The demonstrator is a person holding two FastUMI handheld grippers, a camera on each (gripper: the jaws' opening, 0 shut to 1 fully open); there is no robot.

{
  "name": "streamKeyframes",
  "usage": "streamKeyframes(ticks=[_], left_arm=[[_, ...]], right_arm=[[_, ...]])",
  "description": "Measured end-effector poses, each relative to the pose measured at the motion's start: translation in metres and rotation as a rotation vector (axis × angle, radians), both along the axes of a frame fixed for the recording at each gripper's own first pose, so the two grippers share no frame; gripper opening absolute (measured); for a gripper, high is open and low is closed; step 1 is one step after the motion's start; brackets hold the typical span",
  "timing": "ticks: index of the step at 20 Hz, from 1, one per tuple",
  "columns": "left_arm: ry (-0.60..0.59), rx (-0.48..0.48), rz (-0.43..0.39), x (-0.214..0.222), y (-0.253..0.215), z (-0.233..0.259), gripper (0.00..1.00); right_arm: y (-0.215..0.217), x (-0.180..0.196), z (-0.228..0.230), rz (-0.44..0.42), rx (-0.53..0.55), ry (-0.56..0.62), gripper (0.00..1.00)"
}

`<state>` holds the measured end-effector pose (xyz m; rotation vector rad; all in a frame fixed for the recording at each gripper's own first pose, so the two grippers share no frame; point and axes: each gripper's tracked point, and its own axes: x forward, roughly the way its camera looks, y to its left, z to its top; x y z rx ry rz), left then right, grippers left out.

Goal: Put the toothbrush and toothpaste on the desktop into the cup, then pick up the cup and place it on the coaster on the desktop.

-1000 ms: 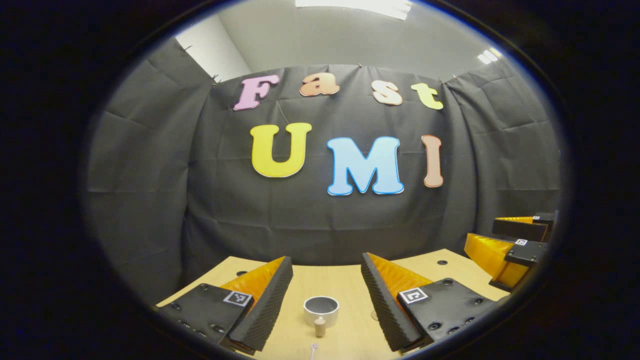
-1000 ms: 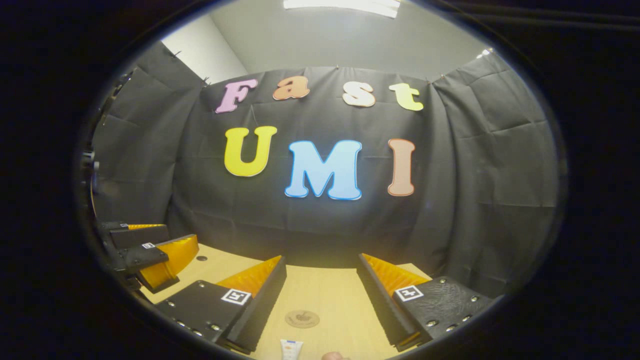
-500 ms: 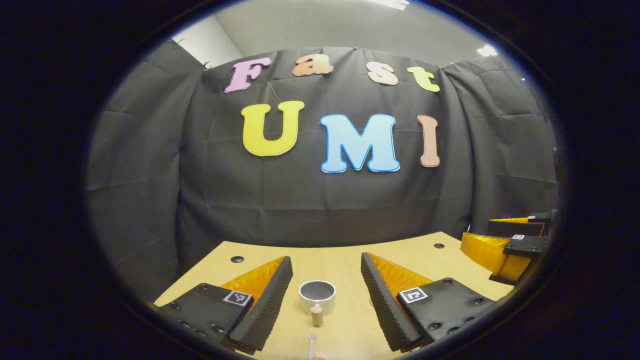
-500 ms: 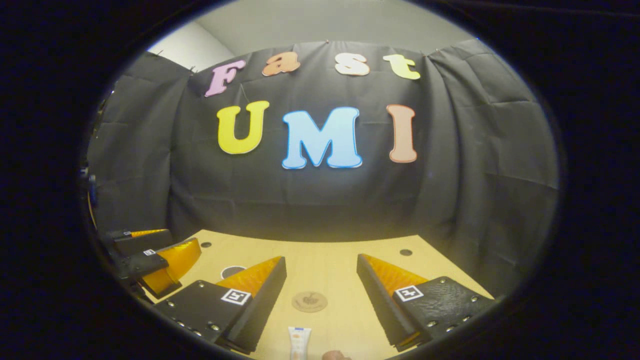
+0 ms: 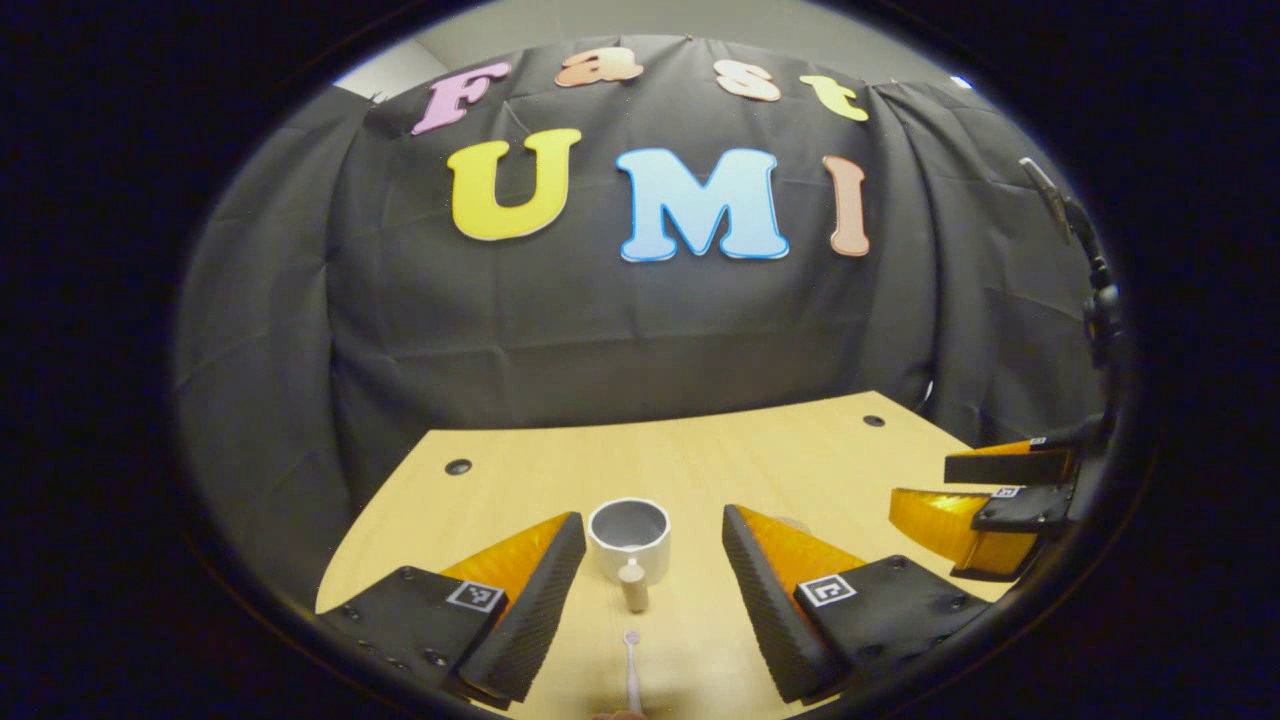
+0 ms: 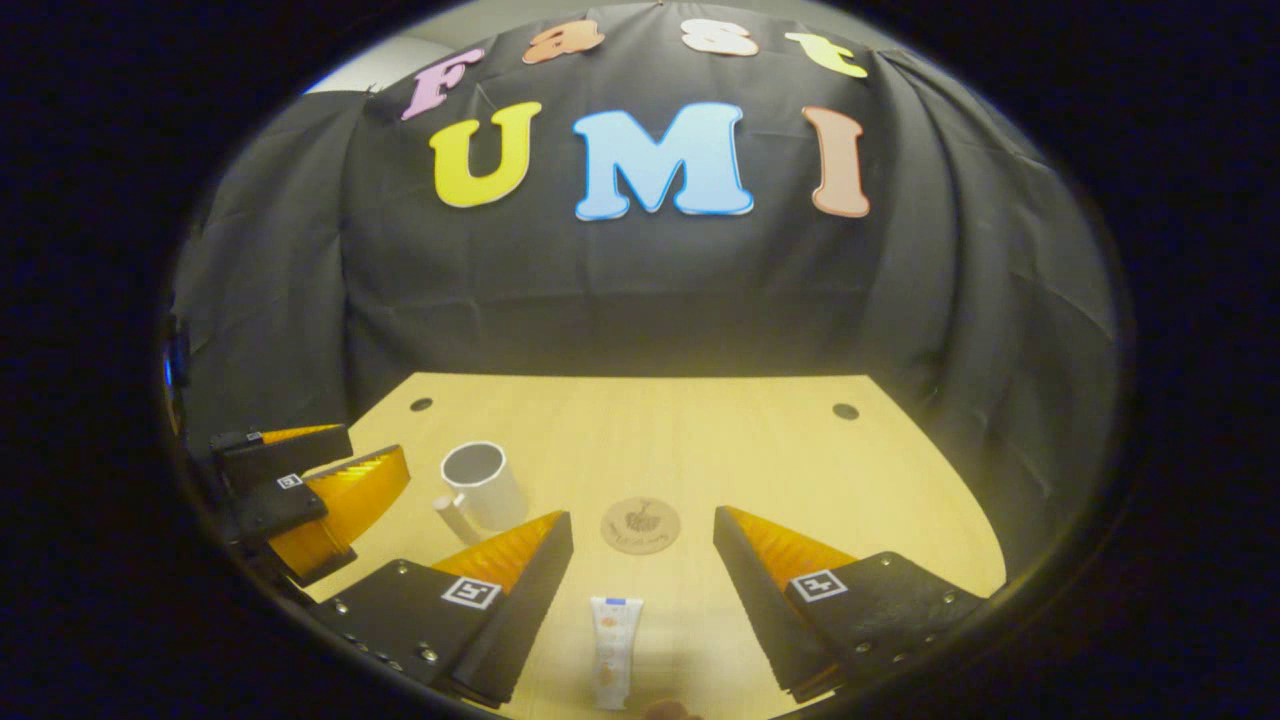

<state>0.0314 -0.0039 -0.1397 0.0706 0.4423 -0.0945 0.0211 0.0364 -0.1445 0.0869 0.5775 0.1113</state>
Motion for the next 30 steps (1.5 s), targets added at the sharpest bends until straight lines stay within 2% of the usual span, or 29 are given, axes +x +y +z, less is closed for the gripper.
streamKeyframes(ticks=[11,12,14,15,16,18,19,21,30], left_arm=[[0.353,-0.011,0.06,-0.013,0.023,-0.1,0.91],[0.387,-0.017,0.063,-0.016,0.023,-0.108,0.92],[0.453,-0.03,0.063,-0.024,0.022,-0.124,0.92],[0.489,-0.032,0.064,-0.028,0.022,-0.132,0.92],[0.529,-0.031,0.062,-0.033,0.023,-0.14,0.92],[0.598,-0.026,0.056,-0.04,0.023,-0.155,0.92],[0.632,-0.018,0.056,-0.044,0.024,-0.161,0.92],[0.69,-0.003,0.061,-0.053,0.028,-0.172,0.91],[0.9,0.018,0.098,-0.088,0.038,-0.207,0.92]], right_arm=[[0.023,-0.02,-0.076,0.089,-0.053,0.293,0.89],[0.023,-0.022,-0.081,0.093,-0.057,0.314,0.86],[0.026,-0.026,-0.091,0.101,-0.054,0.355,0.86],[0.026,-0.027,-0.095,0.103,-0.053,0.376,0.89],[0.027,-0.03,-0.1,0.106,-0.052,0.398,0.87],[0.028,-0.035,-0.11,0.114,-0.052,0.443,0.9],[0.029,-0.037,-0.115,0.118,-0.053,0.466,0.87],[0.03,-0.043,-0.126,0.126,-0.06,0.513,0.9],[0.033,-0.065,-0.158,0.145,-0.056,0.685,0.9]])
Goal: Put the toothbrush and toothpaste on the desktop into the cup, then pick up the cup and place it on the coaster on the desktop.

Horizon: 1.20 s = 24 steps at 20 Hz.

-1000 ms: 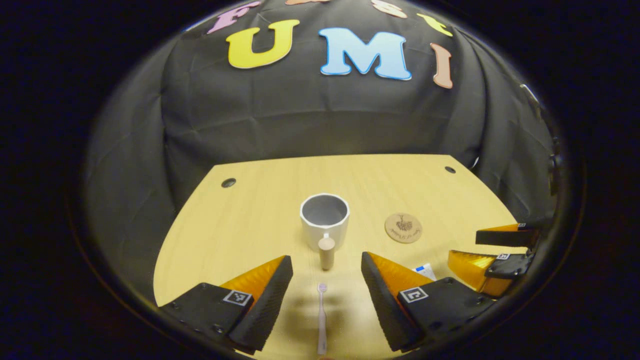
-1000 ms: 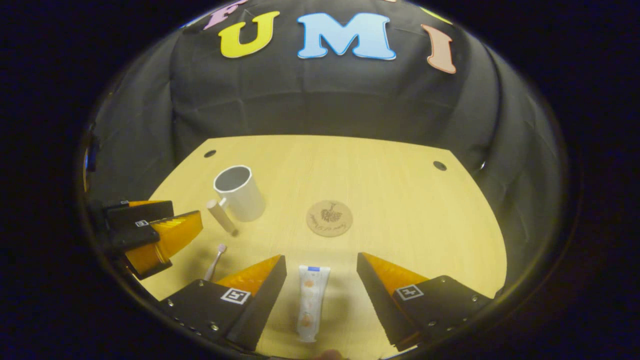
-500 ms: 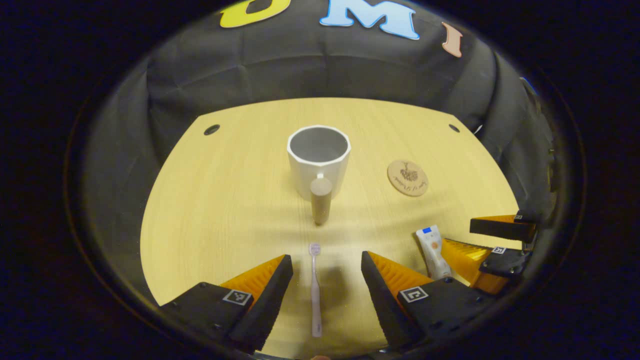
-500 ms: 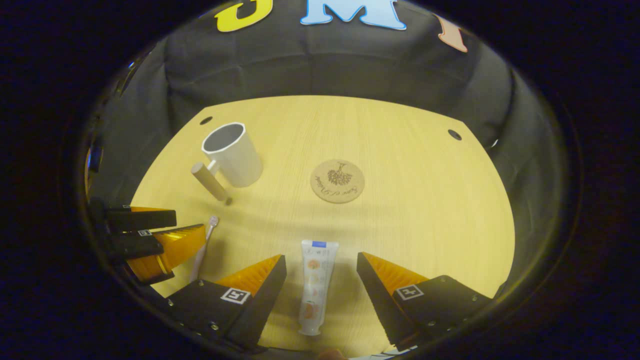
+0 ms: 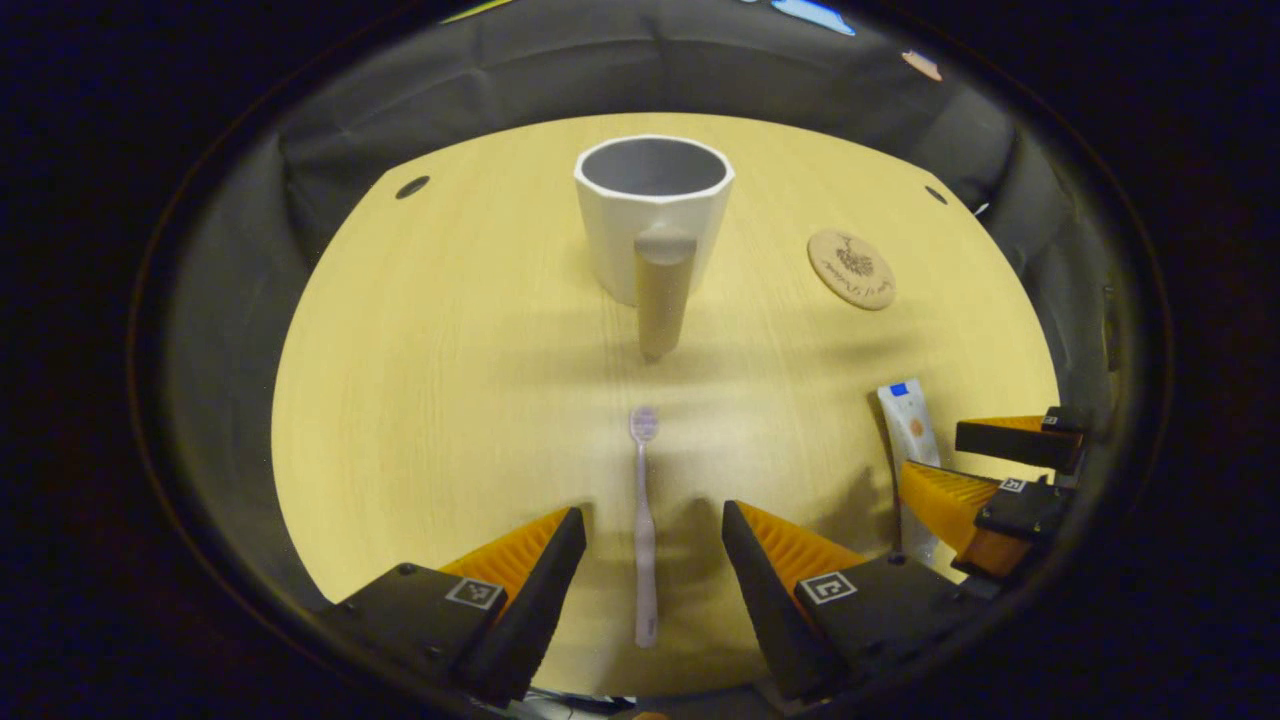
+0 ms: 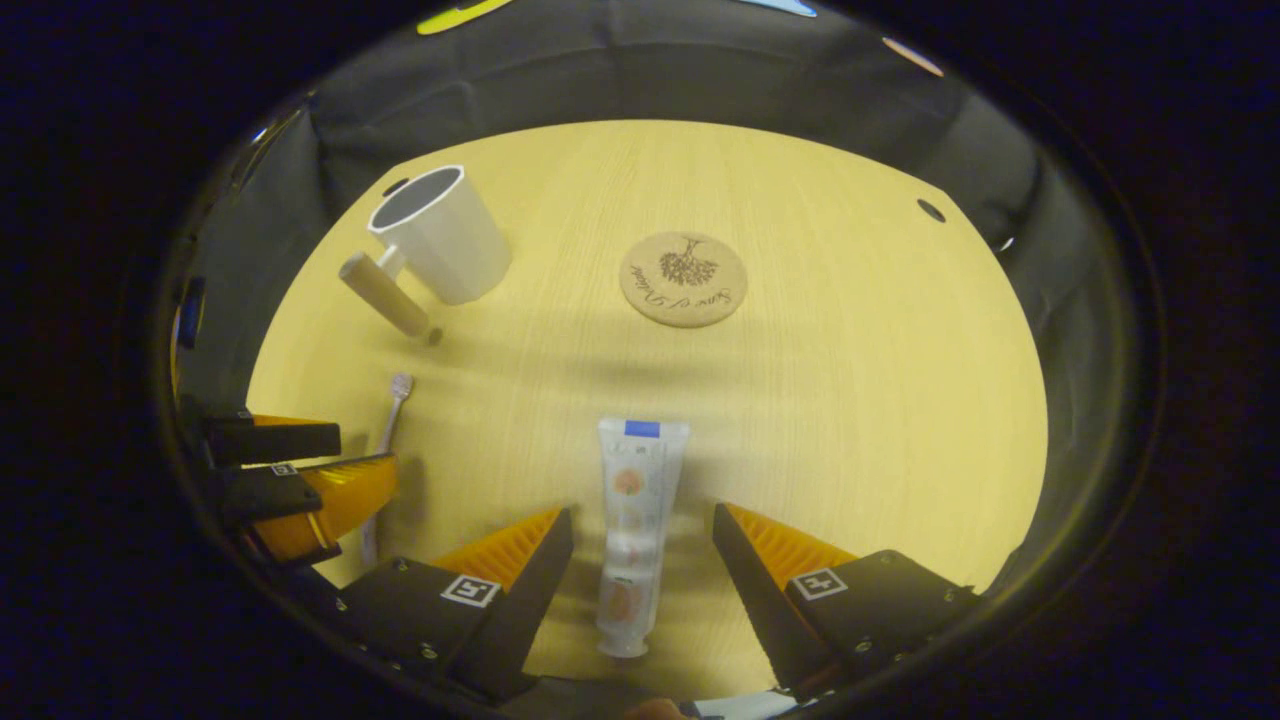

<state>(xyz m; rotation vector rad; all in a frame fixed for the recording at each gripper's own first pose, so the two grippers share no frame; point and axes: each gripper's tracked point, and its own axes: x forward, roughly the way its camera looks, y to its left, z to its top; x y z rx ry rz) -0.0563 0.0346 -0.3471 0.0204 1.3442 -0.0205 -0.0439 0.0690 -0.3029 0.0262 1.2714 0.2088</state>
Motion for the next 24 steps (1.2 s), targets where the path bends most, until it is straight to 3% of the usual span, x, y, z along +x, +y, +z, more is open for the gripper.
streamKeyframes(ticks=[9,10,11,12,13,14,15,17,18,19,20,21,22,24], left_arm=[[0.123,0.003,0.008,-0.02,0.002,-0.021,0.93],[0.128,-0.001,0.011,-0.02,0.001,-0.023,0.86],[0.135,0.008,0.009,-0.02,0.002,-0.024,0.93],[0.129,0.011,0.001,-0.019,0.002,-0.024,0.93],[0.135,0.011,-0.006,-0.019,0.002,-0.024,0.93],[0.138,0.014,-0.012,-0.019,0.0,-0.024,0.84],[0.142,0.014,-0.018,-0.018,-0.001,-0.024,0.89],[0.147,0.012,-0.026,-0.018,-0.002,-0.024,0.82],[0.15,0.012,-0.027,-0.018,-0.003,-0.025,0.79],[0.15,0.012,-0.034,-0.017,-0.003,-0.024,0.65],[0.149,0.01,-0.028,-0.017,-0.003,-0.024,0.59],[0.152,0.009,-0.031,-0.017,-0.002,-0.024,0.48],[0.155,0.009,-0.04,-0.018,-0.002,-0.024,0.48],[0.153,0.001,-0.024,-0.016,-0.005,-0.025,0.53]], right_arm=[[0.004,-0.005,-0.016,0.007,0.003,0.096,0.9],[0.003,-0.005,-0.019,0.007,-0.002,0.104,0.9],[0.0,-0.005,-0.02,0.01,-0.018,0.113,0.9],[0.002,-0.004,-0.02,0.008,-0.013,0.109,0.89],[0.001,-0.004,-0.02,0.007,-0.015,0.115,0.89],[0.001,-0.006,-0.02,0.011,-0.019,0.121,0.89],[0.0,-0.006,-0.02,0.016,-0.025,0.12,0.89],[-0.002,-0.01,-0.021,0.026,-0.045,0.13,0.86],[-0.003,-0.012,-0.022,0.034,-0.057,0.131,0.8],[-0.005,-0.012,-0.022,0.034,-0.065,0.132,0.77],[-0.005,-0.013,-0.022,0.037,-0.065,0.136,0.67],[-0.005,-0.013,-0.022,0.05,-0.065,0.135,0.64],[-0.006,-0.012,-0.021,0.044,-0.067,0.134,0.66],[-0.007,-0.014,-0.022,0.03,-0.048,0.148,0.47]])
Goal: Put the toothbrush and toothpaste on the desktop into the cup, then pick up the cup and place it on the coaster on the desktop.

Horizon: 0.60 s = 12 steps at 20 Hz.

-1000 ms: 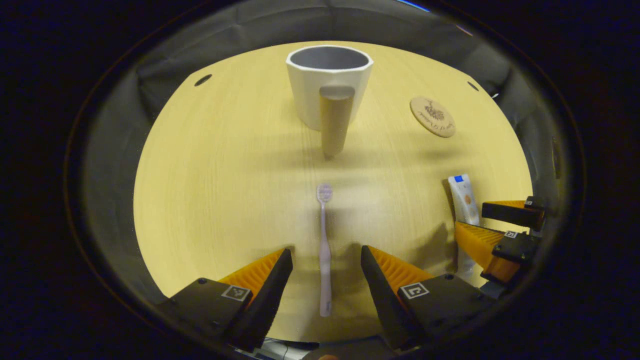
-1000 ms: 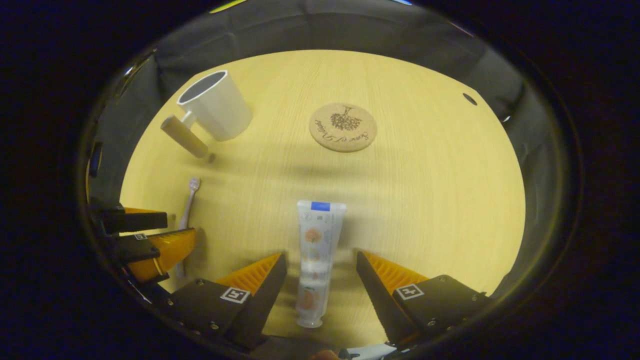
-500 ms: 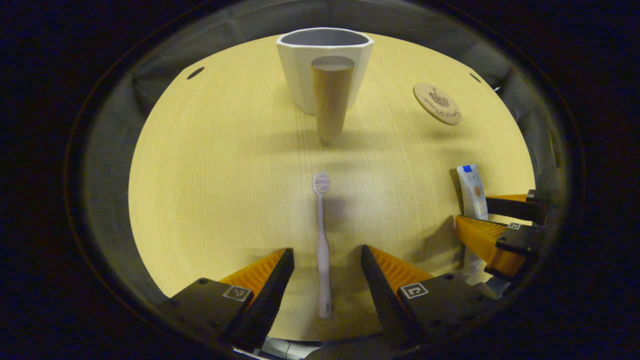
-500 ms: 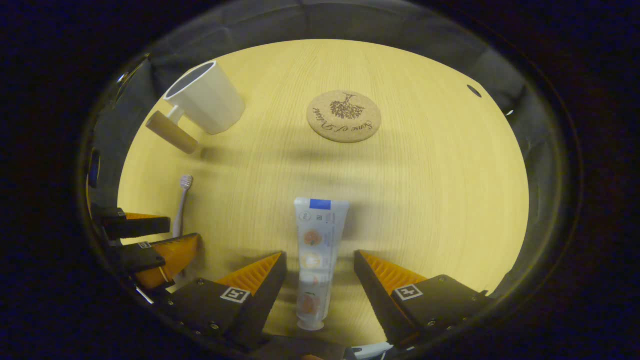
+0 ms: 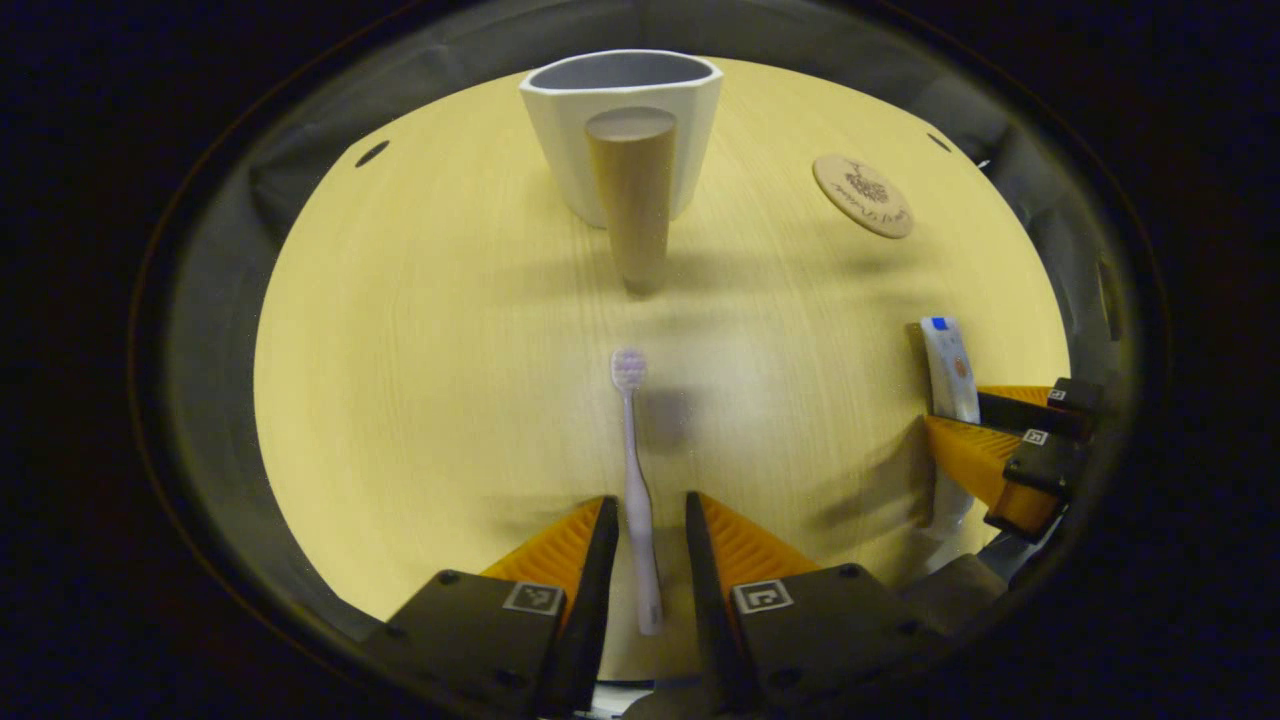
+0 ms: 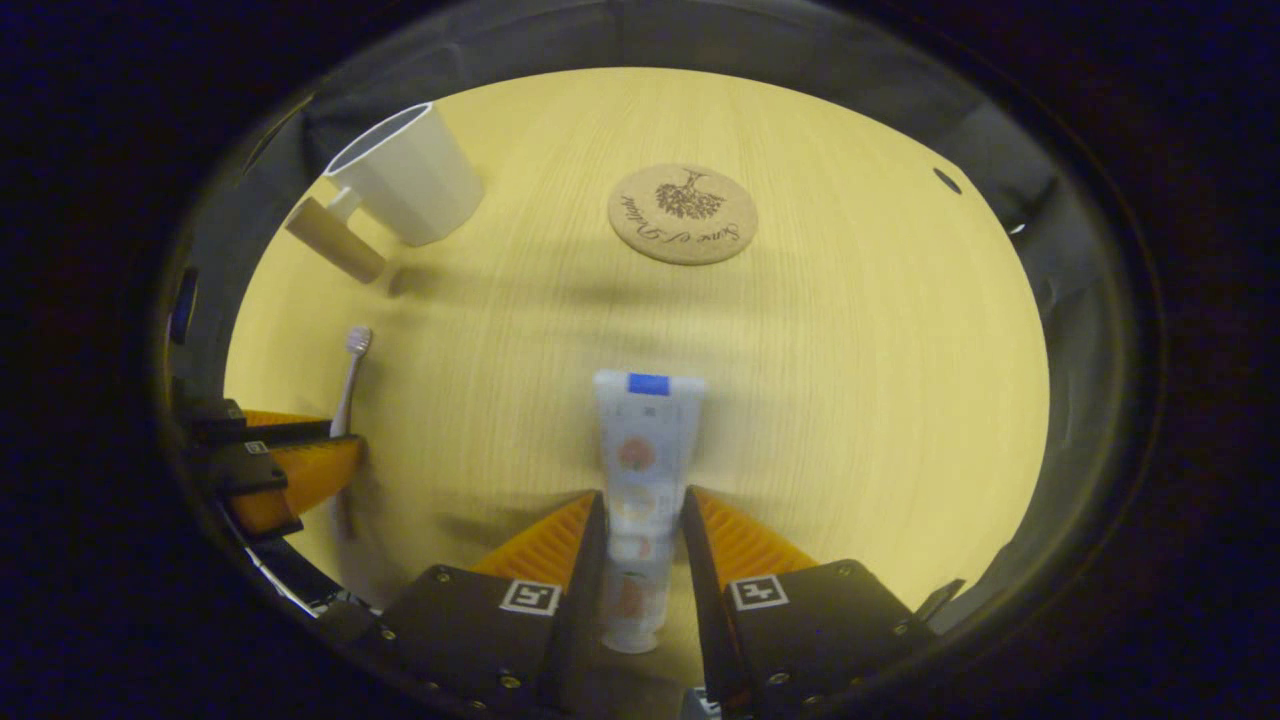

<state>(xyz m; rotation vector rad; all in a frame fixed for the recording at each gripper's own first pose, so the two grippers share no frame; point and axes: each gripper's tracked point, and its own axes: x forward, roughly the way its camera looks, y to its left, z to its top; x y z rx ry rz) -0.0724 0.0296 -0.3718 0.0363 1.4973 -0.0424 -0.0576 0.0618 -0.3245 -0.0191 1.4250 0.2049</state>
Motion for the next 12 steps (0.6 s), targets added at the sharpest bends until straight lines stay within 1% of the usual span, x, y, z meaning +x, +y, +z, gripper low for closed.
streamKeyframes(ticks=[1,2,3,4,6,7,8,9,10,11,12], left_arm=[[0.0,-0.002,-0.005,0.0011,0.0003,0.0037,0.29],[0.0,-0.003,-0.003,-0.0003,0.0003,0.0012,0.24],[-0.008,-0.001,0.005,0.0012,0.0004,0.0056,0.24],[-0.008,-0.003,0.0,-0.0006,0.0006,0.0021,0.18],[-0.021,-0.004,-0.003,-0.0011,0.0007,0.0009,0.19],[-0.026,-0.006,-0.003,-0.0006,0.0003,0.0026,0.16],[-0.035,-0.011,-0.015,-0.0007,0.0,0.0027,0.16],[-0.04,-0.013,-0.02,-0.0012,-0.0002,0.003,0.16],[-0.055,-0.016,-0.026,-0.0006,0.0,0.0038,0.16],[-0.075,-0.025,-0.023,-0.0001,-0.0001,0.003,0.16],[-0.091,-0.034,-0.022,0.0006,0.0004,0.0044,0.11]], right_arm=[[-0.0047,0.0011,0.001,-0.011,-0.012,-0.003,0.47],[-0.0034,0.0016,0.0001,-0.035,0.0,0.002,0.34],[-0.0046,0.0027,0.0013,-0.038,0.014,0.001,0.33],[-0.004,0.0012,0.0006,-0.043,0.022,0.004,0.34],[-0.0053,0.0037,0.0024,-0.052,0.028,-0.008,0.34],[-0.0035,0.0028,0.003,-0.052,0.037,-0.01,0.29],[-0.0032,0.0024,0.0003,-0.045,0.043,-0.013,0.25],[-0.0039,0.0052,0.0028,-0.05,0.052,-0.028,0.26],[-0.002,0.0049,0.0025,-0.051,0.068,-0.034,0.23],[-0.0023,0.0043,0.0039,-0.059,0.082,-0.038,0.23],[-0.0013,0.0053,0.0037,-0.069,0.098,-0.045,0.23]])
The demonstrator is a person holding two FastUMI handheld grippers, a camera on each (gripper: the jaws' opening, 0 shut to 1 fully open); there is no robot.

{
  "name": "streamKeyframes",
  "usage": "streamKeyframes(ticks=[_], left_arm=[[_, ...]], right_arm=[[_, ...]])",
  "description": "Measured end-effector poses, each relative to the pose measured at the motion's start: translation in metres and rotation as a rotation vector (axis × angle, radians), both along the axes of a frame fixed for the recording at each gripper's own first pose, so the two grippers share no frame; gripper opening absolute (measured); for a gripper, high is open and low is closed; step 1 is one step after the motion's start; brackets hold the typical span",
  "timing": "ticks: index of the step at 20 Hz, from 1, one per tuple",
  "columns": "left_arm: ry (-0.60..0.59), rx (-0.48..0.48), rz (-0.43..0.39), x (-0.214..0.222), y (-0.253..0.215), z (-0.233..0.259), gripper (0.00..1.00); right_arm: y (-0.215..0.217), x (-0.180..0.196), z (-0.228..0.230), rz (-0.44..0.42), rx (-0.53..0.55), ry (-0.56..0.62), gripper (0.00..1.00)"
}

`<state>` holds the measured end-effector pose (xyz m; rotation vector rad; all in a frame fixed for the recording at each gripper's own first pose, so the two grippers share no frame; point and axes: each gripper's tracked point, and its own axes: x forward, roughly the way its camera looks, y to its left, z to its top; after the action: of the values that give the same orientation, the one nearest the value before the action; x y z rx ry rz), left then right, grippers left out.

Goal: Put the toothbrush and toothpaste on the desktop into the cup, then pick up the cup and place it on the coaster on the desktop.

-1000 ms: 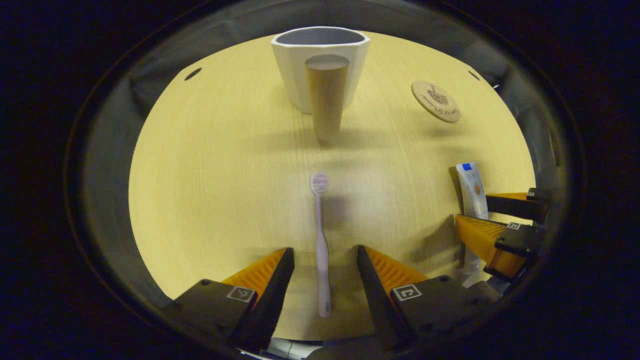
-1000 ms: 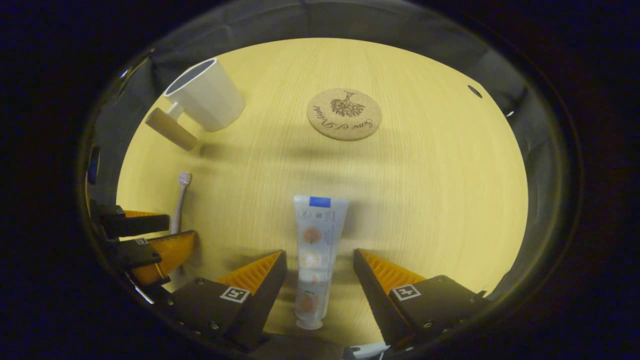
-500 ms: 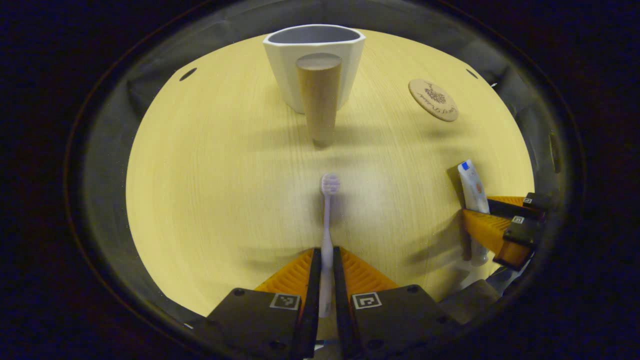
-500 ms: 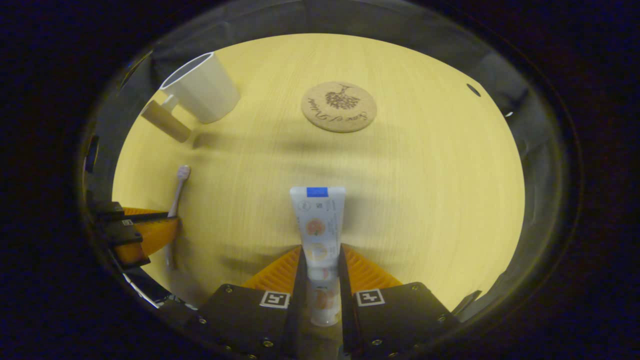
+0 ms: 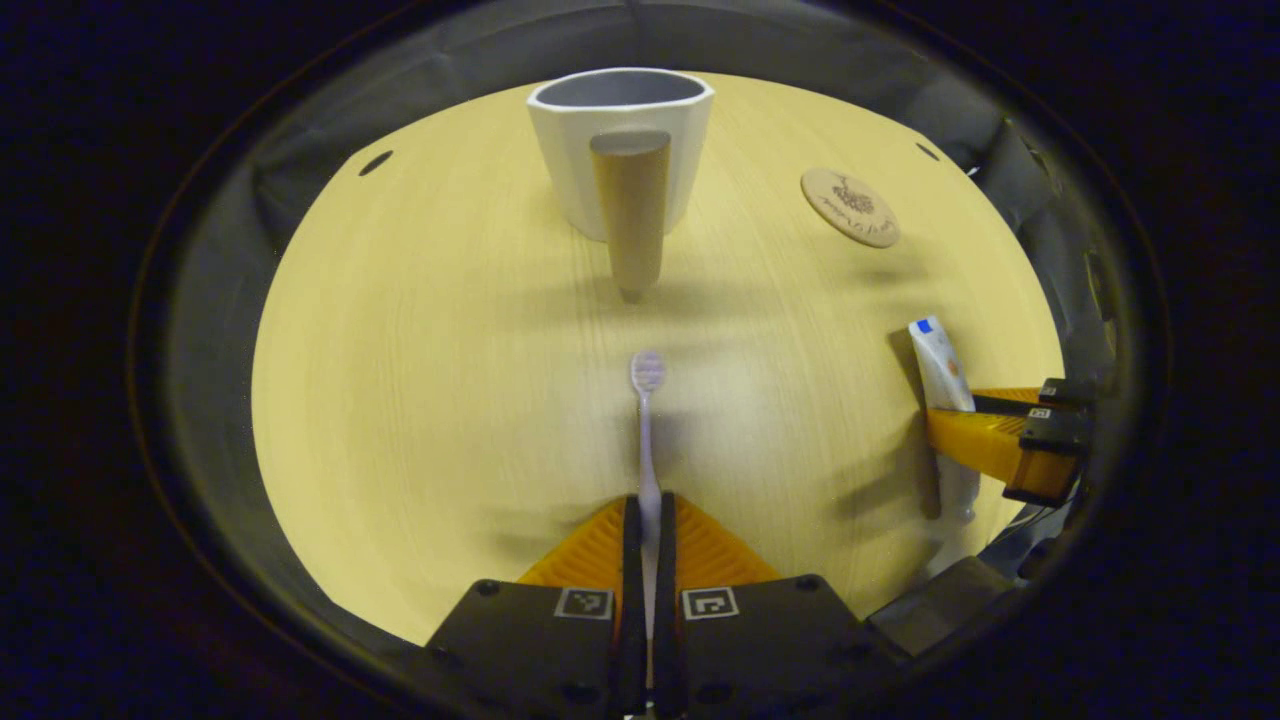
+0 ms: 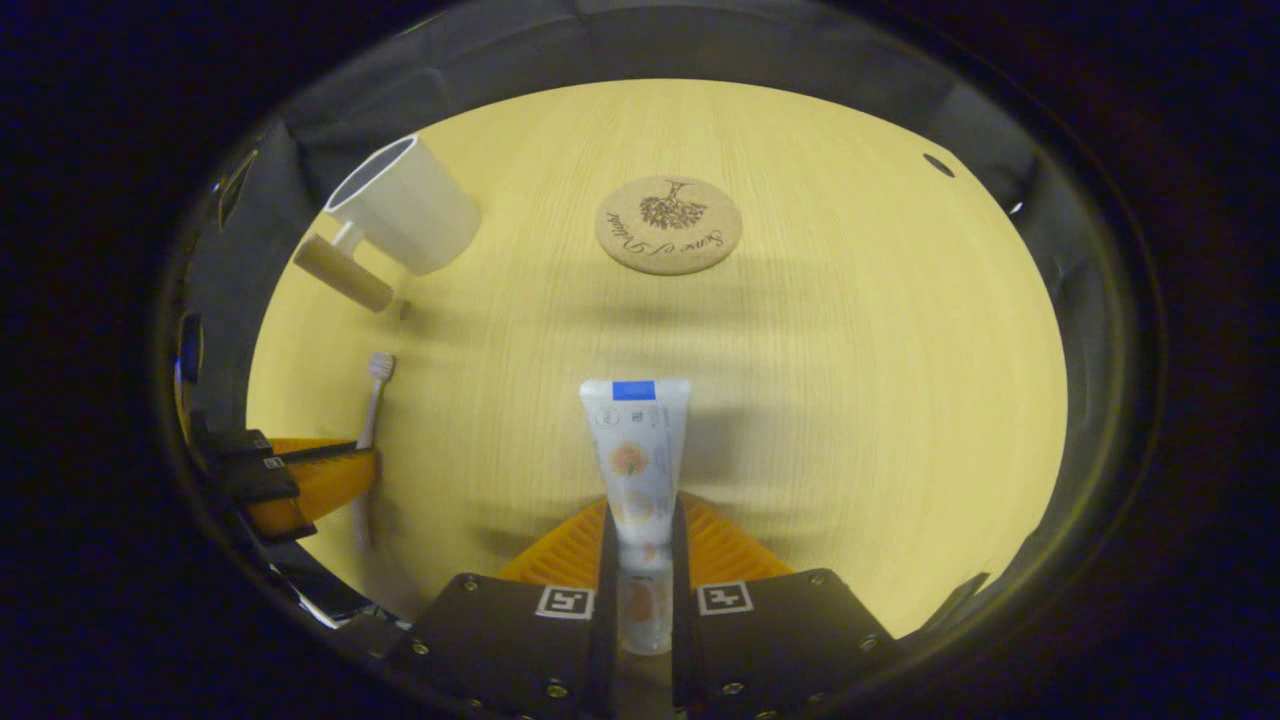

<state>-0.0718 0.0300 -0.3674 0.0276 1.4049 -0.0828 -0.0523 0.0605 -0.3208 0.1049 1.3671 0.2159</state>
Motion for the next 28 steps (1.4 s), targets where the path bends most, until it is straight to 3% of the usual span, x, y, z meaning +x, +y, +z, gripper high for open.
streamKeyframes(ticks=[1,3,6,7,8,19,28], left_arm=[[-0.016,-0.01,0.008,0.001,0.0,0.0,0.16],[-0.052,-0.022,0.031,0.002,0.002,0.002,0.11],[-0.145,-0.023,0.054,0.009,0.006,0.016,0.11],[-0.178,-0.02,0.054,0.012,0.008,0.023,0.16],[-0.217,-0.021,0.057,0.016,0.007,0.032,0.11],[-0.506,-0.058,0.123,0.036,0.016,0.111,0.11],[-0.809,-0.07,0.162,0.097,0.042,0.176,0.11]], right_arm=[[0.0,0.001,0.001,-0.013,0.015,-0.013,0.23],[0.001,0.002,0.006,-0.031,0.051,-0.038,0.23],[0.0,0.004,0.016,-0.049,0.076,-0.089,0.23],[-0.001,0.005,0.019,-0.055,0.079,-0.109,0.23],[0.0,0.007,0.023,-0.055,0.086,-0.126,0.22],[0.013,0.026,0.09,-0.057,0.158,-0.413,0.22],[0.033,0.063,0.147,-0.045,0.24,-0.622,0.22]])
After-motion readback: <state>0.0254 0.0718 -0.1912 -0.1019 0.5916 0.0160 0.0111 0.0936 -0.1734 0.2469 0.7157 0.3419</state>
